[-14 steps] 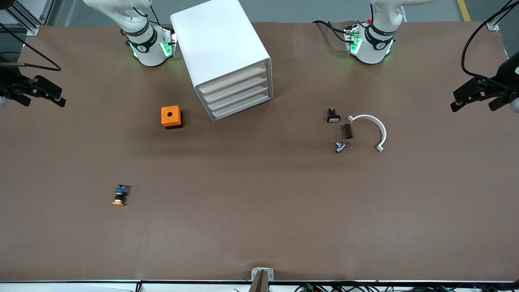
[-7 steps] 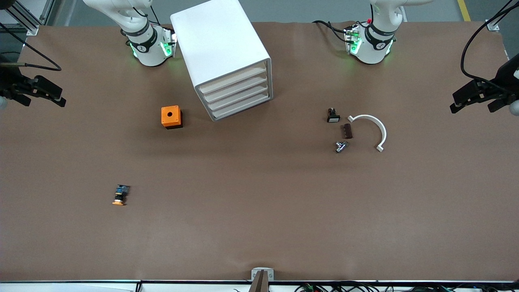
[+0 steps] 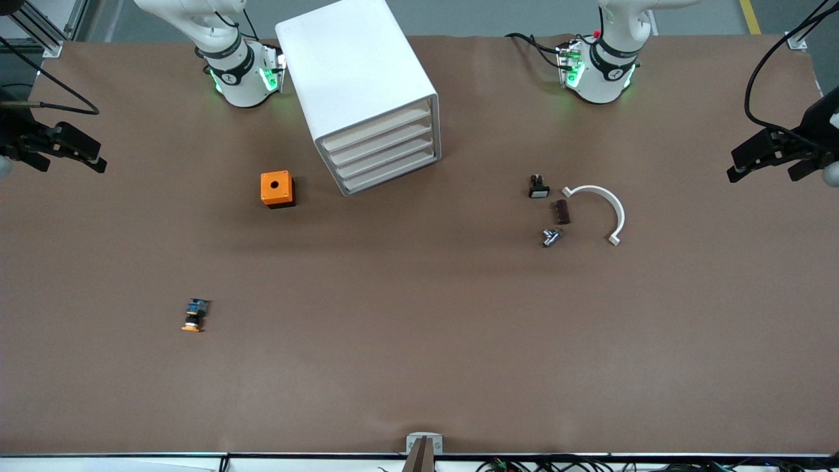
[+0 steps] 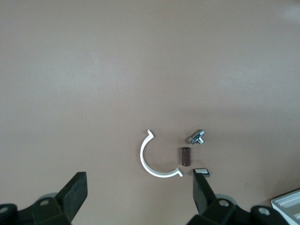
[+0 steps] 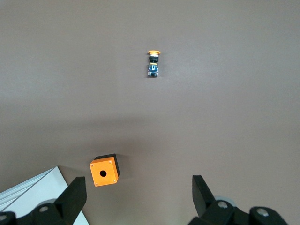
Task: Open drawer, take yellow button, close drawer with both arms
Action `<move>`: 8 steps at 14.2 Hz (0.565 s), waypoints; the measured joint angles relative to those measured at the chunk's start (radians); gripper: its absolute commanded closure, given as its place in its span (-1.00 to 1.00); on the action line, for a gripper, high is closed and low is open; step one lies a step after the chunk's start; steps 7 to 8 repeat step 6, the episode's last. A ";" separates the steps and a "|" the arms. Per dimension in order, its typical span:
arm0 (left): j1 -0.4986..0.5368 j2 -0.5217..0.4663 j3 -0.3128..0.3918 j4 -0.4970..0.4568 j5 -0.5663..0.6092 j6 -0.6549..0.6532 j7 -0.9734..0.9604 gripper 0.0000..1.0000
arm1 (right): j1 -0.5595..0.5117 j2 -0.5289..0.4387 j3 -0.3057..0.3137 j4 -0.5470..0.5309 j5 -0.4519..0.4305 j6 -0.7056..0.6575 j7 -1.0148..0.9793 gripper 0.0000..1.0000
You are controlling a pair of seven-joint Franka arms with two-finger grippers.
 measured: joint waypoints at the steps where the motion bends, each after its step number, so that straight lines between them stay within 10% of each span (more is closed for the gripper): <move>1: 0.000 0.002 0.000 0.000 0.000 -0.010 0.000 -0.99 | 0.000 0.000 0.000 0.000 0.000 0.000 0.000 -1.00; 8: 0.000 0.007 0.000 0.000 0.000 -0.022 0.000 -0.99 | 0.000 0.000 0.000 0.000 0.000 0.000 0.000 -1.00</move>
